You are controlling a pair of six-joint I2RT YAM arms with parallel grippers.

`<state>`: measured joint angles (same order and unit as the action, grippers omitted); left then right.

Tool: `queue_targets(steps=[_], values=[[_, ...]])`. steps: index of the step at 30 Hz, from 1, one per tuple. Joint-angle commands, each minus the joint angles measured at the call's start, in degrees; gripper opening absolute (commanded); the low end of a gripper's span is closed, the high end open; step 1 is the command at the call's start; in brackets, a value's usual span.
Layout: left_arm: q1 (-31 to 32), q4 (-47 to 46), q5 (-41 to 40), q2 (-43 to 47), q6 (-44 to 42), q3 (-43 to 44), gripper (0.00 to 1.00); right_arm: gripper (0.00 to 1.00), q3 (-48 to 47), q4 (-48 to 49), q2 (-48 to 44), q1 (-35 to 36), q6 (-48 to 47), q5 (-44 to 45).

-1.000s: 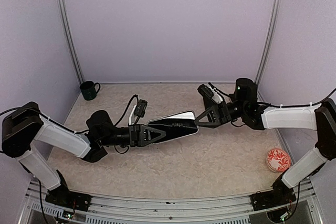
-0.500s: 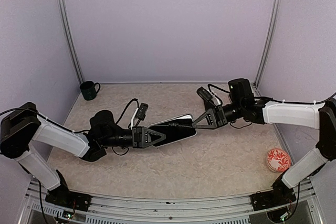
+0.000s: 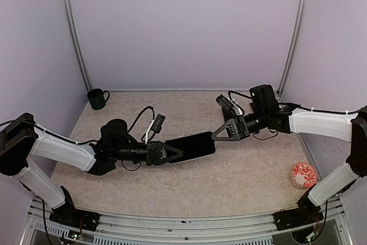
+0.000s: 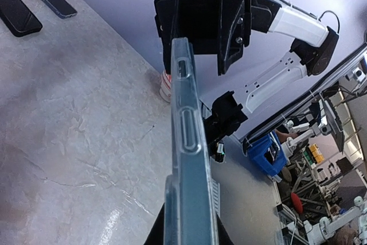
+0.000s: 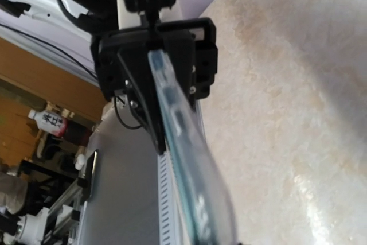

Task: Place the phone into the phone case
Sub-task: Pass from the left arm to the right

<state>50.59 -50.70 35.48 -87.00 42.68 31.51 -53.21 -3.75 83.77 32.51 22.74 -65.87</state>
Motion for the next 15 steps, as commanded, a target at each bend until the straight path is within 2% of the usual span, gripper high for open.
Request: queue_targets(steps=[1,8,15], values=[[1.7,9.5,-1.1,4.9,-11.4,4.5,0.0,0.39,-4.2,-5.0,-2.1,0.0,-4.3,1.4],[3.9,21.0,-1.7,9.0,-20.1,7.6,0.0,0.42,-6.7,-8.7,-0.5,1.0,-9.1,3.2],[5.3,30.0,-3.9,10.9,-25.3,10.0,0.0,0.41,-11.3,-15.2,1.6,6.7,-17.0,5.0]])
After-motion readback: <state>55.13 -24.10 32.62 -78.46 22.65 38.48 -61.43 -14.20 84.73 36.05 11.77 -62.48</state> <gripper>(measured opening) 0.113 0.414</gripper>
